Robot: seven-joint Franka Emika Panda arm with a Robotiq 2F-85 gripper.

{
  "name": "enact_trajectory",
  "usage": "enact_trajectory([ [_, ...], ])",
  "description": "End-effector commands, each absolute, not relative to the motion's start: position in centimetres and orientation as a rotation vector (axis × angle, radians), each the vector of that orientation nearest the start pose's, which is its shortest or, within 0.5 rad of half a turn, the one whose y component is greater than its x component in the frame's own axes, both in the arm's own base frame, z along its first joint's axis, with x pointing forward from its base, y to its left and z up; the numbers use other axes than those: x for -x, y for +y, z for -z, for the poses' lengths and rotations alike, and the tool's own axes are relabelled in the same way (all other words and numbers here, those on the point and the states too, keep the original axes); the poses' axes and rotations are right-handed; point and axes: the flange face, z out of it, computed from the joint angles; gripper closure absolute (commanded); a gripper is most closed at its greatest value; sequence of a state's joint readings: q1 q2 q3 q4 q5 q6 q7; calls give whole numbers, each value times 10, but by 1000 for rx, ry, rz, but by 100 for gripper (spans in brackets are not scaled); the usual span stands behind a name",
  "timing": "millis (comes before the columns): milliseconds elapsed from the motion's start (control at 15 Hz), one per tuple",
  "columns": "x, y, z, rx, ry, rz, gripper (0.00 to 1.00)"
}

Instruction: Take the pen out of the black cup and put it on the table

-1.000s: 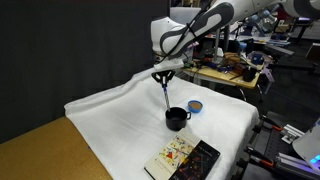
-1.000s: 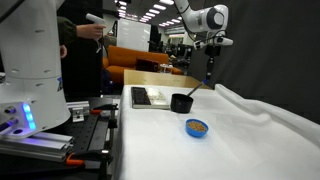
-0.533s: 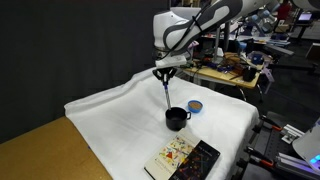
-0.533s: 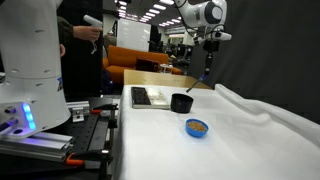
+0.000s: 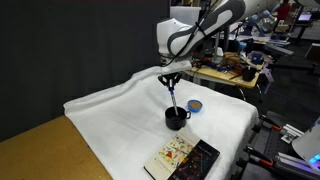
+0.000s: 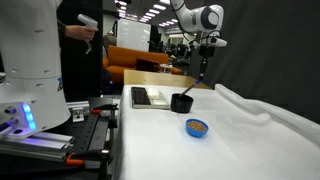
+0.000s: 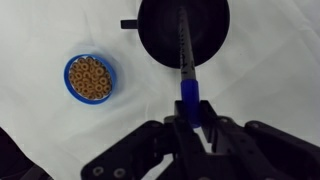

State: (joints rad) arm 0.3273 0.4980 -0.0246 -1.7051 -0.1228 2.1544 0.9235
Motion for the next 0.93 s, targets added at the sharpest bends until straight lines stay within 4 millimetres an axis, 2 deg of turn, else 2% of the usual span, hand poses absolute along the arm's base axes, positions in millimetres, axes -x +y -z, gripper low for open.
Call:
enact_trajectory([
  [0,-622,190,-299,3122,870,42,95],
  [333,-612,195,-300,3134,842,40,95],
  [867,-604,196,-313,3127,828,64,95],
])
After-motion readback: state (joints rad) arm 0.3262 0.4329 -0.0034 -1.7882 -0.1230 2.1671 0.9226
